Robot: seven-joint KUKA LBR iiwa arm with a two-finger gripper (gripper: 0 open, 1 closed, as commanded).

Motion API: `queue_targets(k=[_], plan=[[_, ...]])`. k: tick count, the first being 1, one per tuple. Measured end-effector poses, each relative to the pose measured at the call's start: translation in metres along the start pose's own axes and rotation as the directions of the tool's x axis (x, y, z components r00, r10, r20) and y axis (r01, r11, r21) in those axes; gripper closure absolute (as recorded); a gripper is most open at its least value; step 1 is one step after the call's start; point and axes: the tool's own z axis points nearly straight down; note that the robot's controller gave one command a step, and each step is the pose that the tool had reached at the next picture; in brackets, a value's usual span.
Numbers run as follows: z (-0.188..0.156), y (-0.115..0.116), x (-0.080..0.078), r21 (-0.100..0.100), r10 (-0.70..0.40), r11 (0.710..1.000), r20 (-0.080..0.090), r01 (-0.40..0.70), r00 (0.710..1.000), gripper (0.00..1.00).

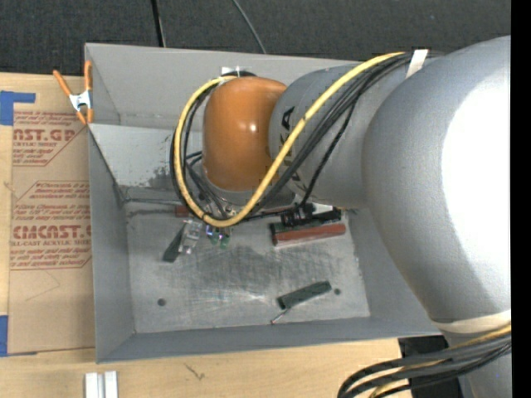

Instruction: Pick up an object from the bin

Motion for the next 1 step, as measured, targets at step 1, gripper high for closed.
queue_targets(k=[1], plan=[[0.0093, 0.0023, -0.0037, -0.002, 0.129, 0.992, 0.000, -0.129, 0.992, 1.00]])
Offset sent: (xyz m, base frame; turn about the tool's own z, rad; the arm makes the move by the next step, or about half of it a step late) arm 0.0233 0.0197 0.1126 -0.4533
